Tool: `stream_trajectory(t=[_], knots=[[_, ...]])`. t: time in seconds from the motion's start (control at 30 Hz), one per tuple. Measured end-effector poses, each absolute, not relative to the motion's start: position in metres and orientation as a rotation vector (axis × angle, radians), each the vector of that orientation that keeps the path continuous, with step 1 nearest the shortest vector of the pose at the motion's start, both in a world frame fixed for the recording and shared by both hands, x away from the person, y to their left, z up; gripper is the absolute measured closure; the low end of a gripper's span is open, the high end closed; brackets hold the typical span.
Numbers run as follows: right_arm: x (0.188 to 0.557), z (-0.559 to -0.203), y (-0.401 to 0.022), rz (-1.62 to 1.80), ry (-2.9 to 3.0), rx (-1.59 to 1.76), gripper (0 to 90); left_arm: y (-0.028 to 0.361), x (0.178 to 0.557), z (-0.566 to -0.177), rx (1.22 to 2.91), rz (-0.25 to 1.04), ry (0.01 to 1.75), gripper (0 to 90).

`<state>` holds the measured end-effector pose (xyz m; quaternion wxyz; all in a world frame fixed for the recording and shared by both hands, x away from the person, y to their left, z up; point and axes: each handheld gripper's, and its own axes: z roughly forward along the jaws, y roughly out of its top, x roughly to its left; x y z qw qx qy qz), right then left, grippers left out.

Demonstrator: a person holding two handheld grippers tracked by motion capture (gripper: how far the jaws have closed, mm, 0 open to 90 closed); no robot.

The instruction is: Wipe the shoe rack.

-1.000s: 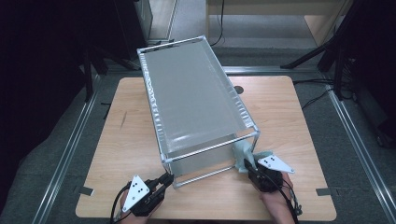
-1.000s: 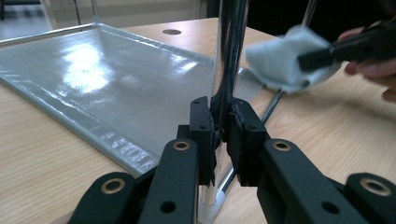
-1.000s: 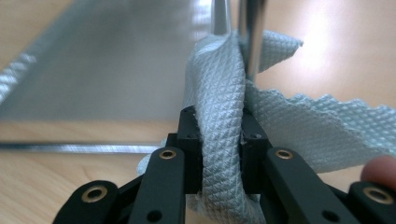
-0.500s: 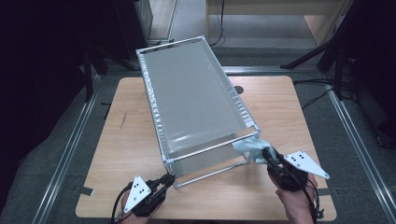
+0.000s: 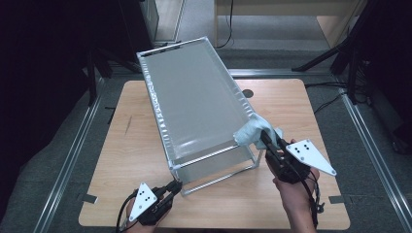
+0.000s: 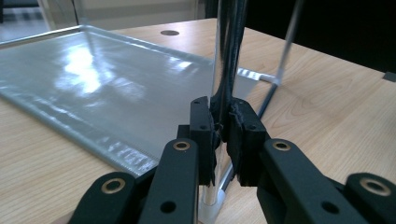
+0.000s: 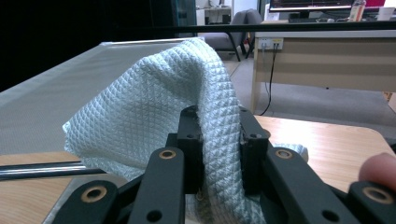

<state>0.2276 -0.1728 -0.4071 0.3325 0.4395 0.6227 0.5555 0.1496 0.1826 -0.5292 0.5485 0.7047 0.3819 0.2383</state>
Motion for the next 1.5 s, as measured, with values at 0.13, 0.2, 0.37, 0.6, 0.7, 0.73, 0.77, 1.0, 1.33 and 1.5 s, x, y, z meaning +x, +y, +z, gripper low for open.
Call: stream_trajectory(t=[0.13, 0.2, 0.37, 0.6, 0.7, 0.73, 0.77, 1.0, 1.33, 1.5], knots=[[0.227, -0.407, -0.159, 1.488, 1.649, 1.092, 76.2, 0.182, 0.15, -0.529, 1.673, 0.566, 0.898, 81.8], [0.225, -0.406, -0.151, 1.499, 1.66, 1.052, 76.1, 0.183, 0.15, -0.529, 1.676, 0.567, 0.895, 81.8], [0.232, -0.403, -0.137, 1.494, 1.673, 1.046, 76.0, 0.183, 0.15, -0.529, 1.677, 0.567, 0.896, 81.8], [0.227, -0.401, -0.105, 1.526, 1.797, 0.976, 76.0, 0.183, 0.151, -0.53, 1.675, 0.559, 0.893, 81.8], [0.22, -0.401, -0.086, 1.573, 1.847, 0.942, 76.0, 0.183, 0.151, -0.53, 1.676, 0.56, 0.895, 81.8], [0.22, -0.401, -0.086, 1.573, 1.847, 0.942, 76.0, 0.183, 0.151, -0.53, 1.676, 0.56, 0.895, 81.8], [0.217, -0.401, -0.08, 1.591, 1.865, 0.93, 76.0, 0.183, 0.151, -0.53, 1.676, 0.559, 0.896, 81.8], [0.208, -0.4, -0.044, 1.627, 1.955, 0.832, 75.4, 0.183, 0.151, -0.53, 1.676, 0.558, 0.895, 81.8], [0.266, -0.401, -0.105, 1.384, 1.7, 1.193, 73.6, 0.184, 0.151, -0.53, 1.678, 0.556, 0.893, 81.7], [0.276, -0.4, -0.11, 1.323, 1.667, 1.218, 74.4, 0.183, 0.15, -0.531, 1.671, 0.557, 0.896, 81.7]])
